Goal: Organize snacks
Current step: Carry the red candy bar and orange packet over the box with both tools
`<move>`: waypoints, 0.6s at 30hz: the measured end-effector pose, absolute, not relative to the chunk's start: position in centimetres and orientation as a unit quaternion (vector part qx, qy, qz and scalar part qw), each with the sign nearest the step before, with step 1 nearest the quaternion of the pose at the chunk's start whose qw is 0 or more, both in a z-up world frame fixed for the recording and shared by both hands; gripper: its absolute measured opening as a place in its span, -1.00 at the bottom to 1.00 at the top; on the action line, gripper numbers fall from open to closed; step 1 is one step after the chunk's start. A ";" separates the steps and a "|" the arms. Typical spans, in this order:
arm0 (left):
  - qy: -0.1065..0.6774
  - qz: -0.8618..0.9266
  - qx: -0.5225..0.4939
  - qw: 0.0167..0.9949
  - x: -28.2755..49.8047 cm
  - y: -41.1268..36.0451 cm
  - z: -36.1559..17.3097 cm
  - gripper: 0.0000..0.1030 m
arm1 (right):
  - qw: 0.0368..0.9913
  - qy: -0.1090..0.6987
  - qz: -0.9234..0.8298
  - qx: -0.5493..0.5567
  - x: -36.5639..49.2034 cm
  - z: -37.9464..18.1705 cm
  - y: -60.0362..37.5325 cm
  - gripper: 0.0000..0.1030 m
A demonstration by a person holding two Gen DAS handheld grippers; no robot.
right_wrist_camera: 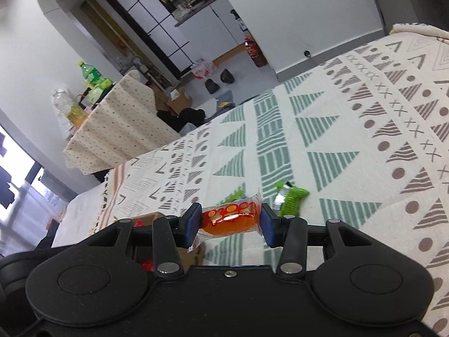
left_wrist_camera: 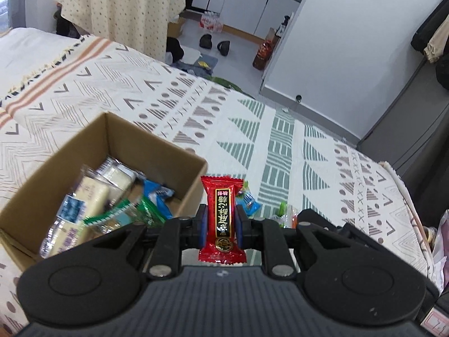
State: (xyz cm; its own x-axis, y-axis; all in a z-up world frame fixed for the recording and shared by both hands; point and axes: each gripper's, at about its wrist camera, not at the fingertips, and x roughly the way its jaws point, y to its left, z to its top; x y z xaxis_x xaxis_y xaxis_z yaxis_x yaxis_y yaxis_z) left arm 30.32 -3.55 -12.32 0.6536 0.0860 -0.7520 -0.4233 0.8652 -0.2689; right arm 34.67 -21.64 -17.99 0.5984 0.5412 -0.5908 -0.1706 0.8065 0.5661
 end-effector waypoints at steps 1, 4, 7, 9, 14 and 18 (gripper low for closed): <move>0.388 0.146 -0.217 0.884 30.2 -3.3 -12.1 -0.64 | 0.863 0.398 0.209 0.231 34.6 -17.9 -21.5 -0.14; 0.380 0.152 -0.218 0.886 29.5 -2.7 -11.4 -0.64 | 0.863 0.397 0.213 0.227 34.3 -17.6 -20.9 -0.14; 0.374 0.158 -0.219 0.887 28.8 -1.8 -10.8 -0.64 | 0.866 0.392 0.219 0.221 33.9 -17.0 -20.3 -0.14; 0.371 0.163 -0.222 0.887 28.3 -1.1 -10.5 -0.64 | 0.867 0.388 0.224 0.217 33.5 -16.5 -19.8 -0.14; 0.362 0.174 -0.230 0.886 27.2 0.9 -10.0 -0.64 | 0.871 0.381 0.234 0.203 32.7 -15.5 -18.5 -0.14; 0.358 0.179 -0.234 0.886 26.3 2.4 -9.4 -0.64 | 0.873 0.378 0.242 0.192 32.2 -14.8 -17.4 -0.14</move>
State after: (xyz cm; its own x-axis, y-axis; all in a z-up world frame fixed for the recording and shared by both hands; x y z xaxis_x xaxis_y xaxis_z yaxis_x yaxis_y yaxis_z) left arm 26.30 2.43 -9.42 0.6799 0.1501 -0.7177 -0.4848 0.8264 -0.2865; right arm 32.22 -17.37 -14.83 0.5970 0.5672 -0.5673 -0.2763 0.8093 0.5184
